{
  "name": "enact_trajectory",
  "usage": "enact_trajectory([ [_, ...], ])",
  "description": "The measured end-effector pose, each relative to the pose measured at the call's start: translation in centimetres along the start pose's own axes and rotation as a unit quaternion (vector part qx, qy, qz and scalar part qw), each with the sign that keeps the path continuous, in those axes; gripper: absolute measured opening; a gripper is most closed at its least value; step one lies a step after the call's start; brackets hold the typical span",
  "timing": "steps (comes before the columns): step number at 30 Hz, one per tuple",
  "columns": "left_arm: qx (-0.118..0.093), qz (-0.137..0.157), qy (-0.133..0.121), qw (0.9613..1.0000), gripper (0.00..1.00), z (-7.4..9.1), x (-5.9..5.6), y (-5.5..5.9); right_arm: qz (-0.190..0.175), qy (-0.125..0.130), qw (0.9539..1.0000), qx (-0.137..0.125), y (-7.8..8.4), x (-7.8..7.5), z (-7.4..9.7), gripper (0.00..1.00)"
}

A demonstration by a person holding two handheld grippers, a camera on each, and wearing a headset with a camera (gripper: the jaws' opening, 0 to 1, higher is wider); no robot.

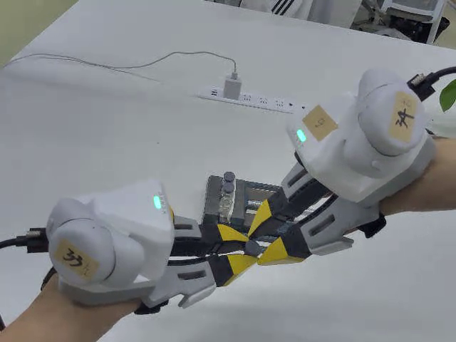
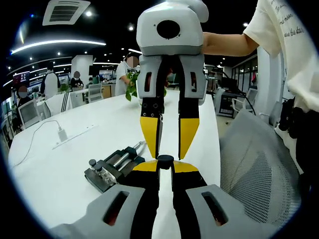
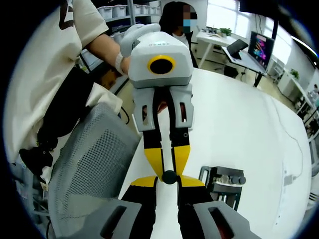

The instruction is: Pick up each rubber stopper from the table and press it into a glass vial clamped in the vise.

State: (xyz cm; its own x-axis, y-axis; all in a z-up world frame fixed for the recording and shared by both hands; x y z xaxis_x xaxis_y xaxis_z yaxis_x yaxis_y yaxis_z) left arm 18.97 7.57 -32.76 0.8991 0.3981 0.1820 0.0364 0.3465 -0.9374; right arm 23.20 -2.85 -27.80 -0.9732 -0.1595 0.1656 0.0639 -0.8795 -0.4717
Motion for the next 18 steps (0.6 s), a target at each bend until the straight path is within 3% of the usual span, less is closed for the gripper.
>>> enact_trajectory([
  [18, 0.009, 0.011, 0.008, 0.9999, 0.05, -0.07, -0.30, -0.04, 0.034, 0.007, 0.9989, 0.031, -0.32, 0.08, -0.14, 0.08],
])
Point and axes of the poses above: the centre of the closed fingertips' face, and the gripper's own axes: z roughly backward along the fingers, x roughly to its left, y roughly out of its underside, the point moved 9 cm from there along z, roughly backward along the fingers, and after that the axes turned 14 degrees about -z, right-handed, at the moved point
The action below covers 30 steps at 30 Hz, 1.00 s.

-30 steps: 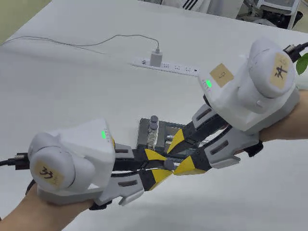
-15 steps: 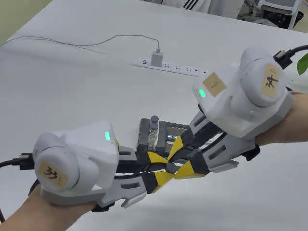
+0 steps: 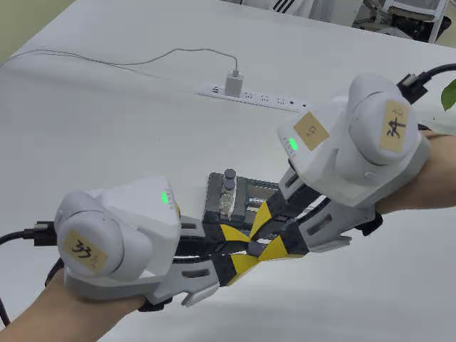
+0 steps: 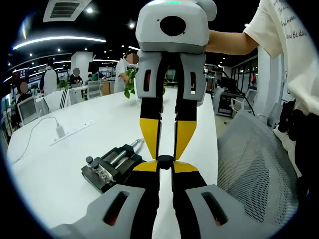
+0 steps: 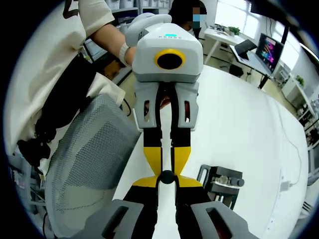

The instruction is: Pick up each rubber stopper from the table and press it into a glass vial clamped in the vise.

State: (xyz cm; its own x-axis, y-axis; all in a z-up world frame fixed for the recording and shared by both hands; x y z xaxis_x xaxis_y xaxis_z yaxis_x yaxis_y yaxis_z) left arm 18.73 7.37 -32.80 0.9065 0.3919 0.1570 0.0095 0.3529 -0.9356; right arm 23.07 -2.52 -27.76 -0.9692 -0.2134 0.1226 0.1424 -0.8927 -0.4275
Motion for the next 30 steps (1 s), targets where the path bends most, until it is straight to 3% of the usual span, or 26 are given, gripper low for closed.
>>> enact_trajectory([
  [3, 0.003, 0.000, 0.003, 1.0000, 0.04, 0.1, 0.0, 0.0, 0.007, 0.004, 1.0000, 0.004, -0.1, 0.0, 0.0, 0.08],
  [6, 0.004, 0.000, 0.003, 1.0000, 0.05, 0.2, 0.2, 0.0, -0.004, 0.008, 1.0000, 0.002, -0.2, -0.1, 0.0, 0.08],
  [7, 0.004, -0.002, 0.004, 1.0000, 0.05, 0.2, 0.2, 0.0, -0.022, 0.007, 0.9997, -0.001, -0.2, -0.1, 0.0, 0.07],
  [16, 0.006, -0.013, 0.007, 0.9999, 0.07, -0.1, 0.2, 0.1, -0.034, -0.001, 0.9994, -0.005, 0.2, -0.4, 0.0, 0.07],
  [20, 0.010, -0.011, 0.002, 0.9999, 0.16, -0.3, 0.3, 0.1, -0.037, 0.000, 0.9993, -0.010, 0.2, -0.5, 0.1, 0.07],
  [26, 0.015, -0.010, -0.002, 0.9998, 0.19, -0.2, 0.4, 0.5, -0.039, 0.000, 0.9992, -0.008, 0.4, -0.6, 0.1, 0.07],
  [30, 0.027, -0.008, -0.017, 0.9995, 0.29, 0.0, 0.7, 1.0, -0.033, 0.003, 0.9994, 0.001, 0.6, -0.7, 0.0, 0.07],
])
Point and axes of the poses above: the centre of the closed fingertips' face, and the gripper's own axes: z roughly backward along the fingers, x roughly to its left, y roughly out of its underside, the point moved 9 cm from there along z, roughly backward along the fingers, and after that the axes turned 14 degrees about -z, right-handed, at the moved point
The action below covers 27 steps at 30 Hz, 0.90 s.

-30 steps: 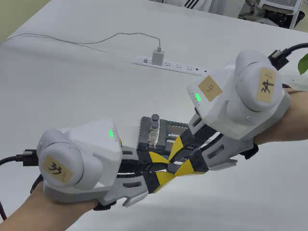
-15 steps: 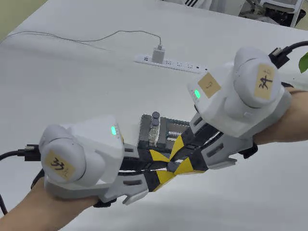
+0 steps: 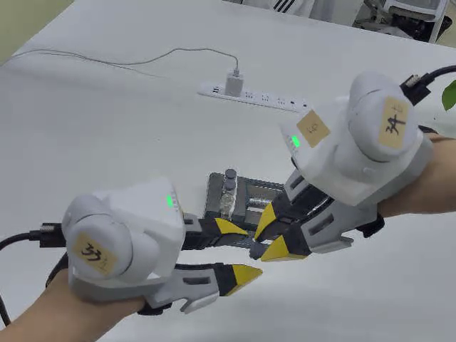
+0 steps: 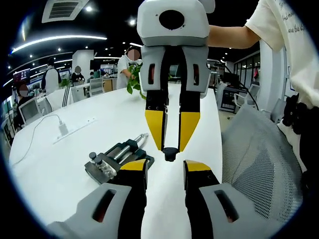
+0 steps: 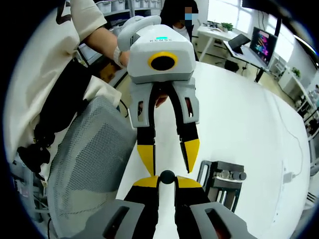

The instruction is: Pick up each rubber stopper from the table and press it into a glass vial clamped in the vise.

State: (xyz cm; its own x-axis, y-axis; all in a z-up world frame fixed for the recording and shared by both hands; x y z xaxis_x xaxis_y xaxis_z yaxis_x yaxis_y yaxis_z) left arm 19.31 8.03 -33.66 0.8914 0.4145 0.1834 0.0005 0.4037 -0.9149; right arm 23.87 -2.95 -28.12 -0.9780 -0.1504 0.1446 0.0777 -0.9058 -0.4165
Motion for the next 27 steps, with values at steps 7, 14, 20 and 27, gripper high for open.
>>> enact_trajectory([
  [7, 0.022, 0.004, -0.038, 0.9990, 0.56, 0.5, 0.3, 1.4, -0.004, 0.001, 1.0000, 0.006, 0.5, -0.1, -0.2, 0.07],
  [14, 0.044, 0.009, -0.078, 0.9960, 0.78, 1.2, 0.9, 2.6, -0.005, 0.000, 0.9999, 0.011, 0.7, -0.2, -0.4, 0.07],
  [20, 0.073, 0.030, -0.117, 0.9900, 0.99, 1.8, 1.6, 3.8, -0.004, 0.002, 0.9999, 0.014, 0.8, -0.5, -0.5, 0.06],
  [27, 0.077, 0.040, -0.119, 0.9891, 0.99, 2.2, 1.7, 4.2, -0.003, 0.003, 0.9998, 0.021, 0.9, -1.3, -0.6, 0.06],
])
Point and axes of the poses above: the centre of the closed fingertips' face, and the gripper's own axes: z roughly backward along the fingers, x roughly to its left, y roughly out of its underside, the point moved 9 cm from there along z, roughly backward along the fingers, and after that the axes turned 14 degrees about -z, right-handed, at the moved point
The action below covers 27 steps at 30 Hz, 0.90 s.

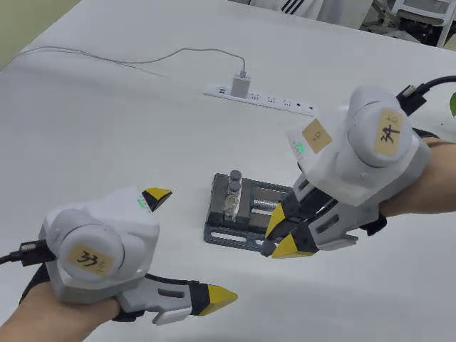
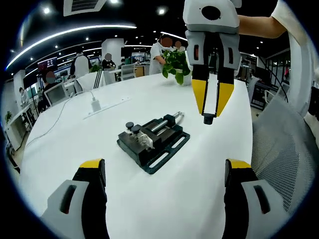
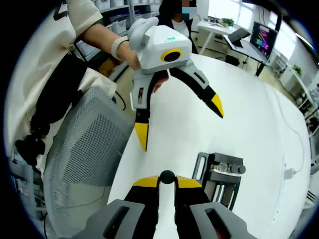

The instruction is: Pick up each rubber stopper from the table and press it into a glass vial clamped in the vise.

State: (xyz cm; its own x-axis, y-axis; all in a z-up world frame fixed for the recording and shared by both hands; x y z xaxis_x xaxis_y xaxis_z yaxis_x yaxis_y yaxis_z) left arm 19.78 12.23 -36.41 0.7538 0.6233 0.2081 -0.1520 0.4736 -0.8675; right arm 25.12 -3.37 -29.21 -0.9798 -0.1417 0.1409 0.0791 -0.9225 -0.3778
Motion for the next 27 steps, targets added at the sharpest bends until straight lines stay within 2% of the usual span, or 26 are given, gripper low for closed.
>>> enact_trajectory([
  [14, -0.002, 0.007, -0.008, 0.9999, 0.99, 0.2, 0.0, 0.2, 0.016, 0.008, 0.9997, 0.018, -0.6, -1.8, -0.1, 0.06],
  [27, 0.007, 0.019, -0.015, 0.9997, 0.99, 0.5, 0.4, 0.7, 0.059, 0.021, 0.9968, 0.049, -2.1, -5.2, -0.8, 0.06],
])
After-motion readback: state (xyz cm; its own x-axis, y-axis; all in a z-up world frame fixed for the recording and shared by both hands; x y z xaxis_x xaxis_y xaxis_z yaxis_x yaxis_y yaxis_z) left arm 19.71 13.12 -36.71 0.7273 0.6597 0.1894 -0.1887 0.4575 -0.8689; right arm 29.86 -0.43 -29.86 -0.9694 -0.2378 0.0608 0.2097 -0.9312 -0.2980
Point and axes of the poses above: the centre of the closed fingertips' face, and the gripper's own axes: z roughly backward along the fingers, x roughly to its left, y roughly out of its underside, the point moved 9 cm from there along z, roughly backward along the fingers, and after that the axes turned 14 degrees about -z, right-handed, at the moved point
